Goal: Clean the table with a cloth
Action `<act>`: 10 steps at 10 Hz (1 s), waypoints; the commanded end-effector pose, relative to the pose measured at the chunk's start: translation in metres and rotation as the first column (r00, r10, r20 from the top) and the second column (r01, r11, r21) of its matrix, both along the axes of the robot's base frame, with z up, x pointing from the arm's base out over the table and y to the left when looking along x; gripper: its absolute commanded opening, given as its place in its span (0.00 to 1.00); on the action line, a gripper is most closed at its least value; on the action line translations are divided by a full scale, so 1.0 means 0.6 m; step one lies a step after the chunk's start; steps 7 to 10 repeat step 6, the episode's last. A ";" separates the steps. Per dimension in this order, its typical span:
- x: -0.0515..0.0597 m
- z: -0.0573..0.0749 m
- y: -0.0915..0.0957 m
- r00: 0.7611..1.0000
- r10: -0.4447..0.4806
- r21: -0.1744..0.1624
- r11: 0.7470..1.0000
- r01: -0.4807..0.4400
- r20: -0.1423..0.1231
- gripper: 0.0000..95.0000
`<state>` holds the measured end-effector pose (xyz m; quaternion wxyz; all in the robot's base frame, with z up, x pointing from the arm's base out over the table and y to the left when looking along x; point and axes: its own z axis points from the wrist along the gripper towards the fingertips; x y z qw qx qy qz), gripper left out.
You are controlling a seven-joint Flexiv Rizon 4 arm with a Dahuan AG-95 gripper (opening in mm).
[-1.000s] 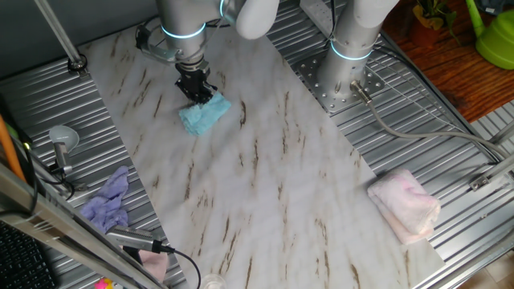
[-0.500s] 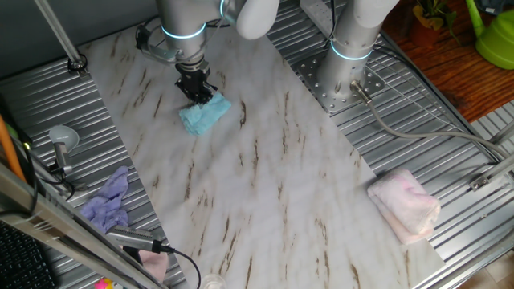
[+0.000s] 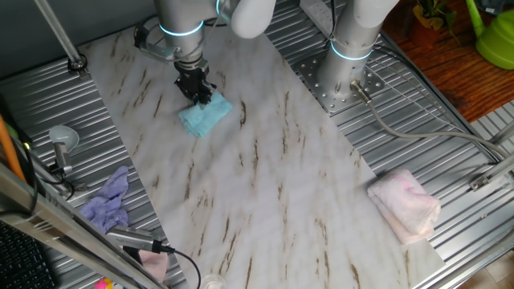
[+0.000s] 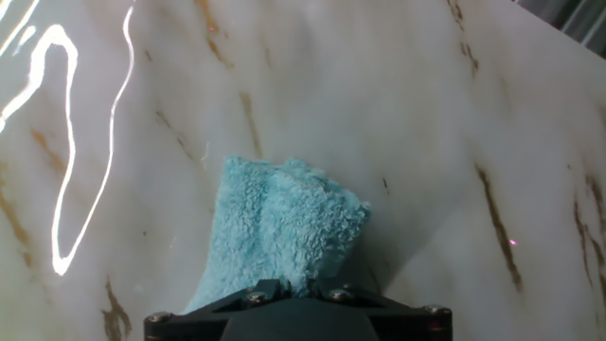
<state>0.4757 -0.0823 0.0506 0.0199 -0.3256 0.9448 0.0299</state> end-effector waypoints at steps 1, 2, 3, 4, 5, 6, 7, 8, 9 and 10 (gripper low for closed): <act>-0.001 0.010 0.000 1.000 -0.002 -0.004 1.000 0.002 -0.004 1.00; -0.002 0.022 0.001 1.000 0.001 -0.003 1.000 -0.001 -0.008 1.00; -0.003 0.035 0.002 1.000 0.002 -0.003 1.000 -0.002 -0.010 1.00; -0.005 0.056 0.004 1.000 0.004 -0.005 1.000 -0.004 -0.016 1.00; -0.006 0.066 0.005 1.000 0.002 -0.012 1.000 -0.002 -0.018 1.00; -0.008 0.078 0.007 1.000 0.005 -0.014 1.000 -0.005 -0.018 1.00; -0.008 0.078 0.007 1.000 0.005 -0.014 1.000 -0.005 -0.018 1.00; -0.008 0.078 0.007 1.000 0.005 -0.014 1.000 -0.005 -0.018 1.00; -0.008 0.078 0.007 1.000 0.005 -0.014 1.000 -0.005 -0.018 1.00; -0.008 0.078 0.007 1.000 0.005 -0.014 1.000 -0.005 -0.018 1.00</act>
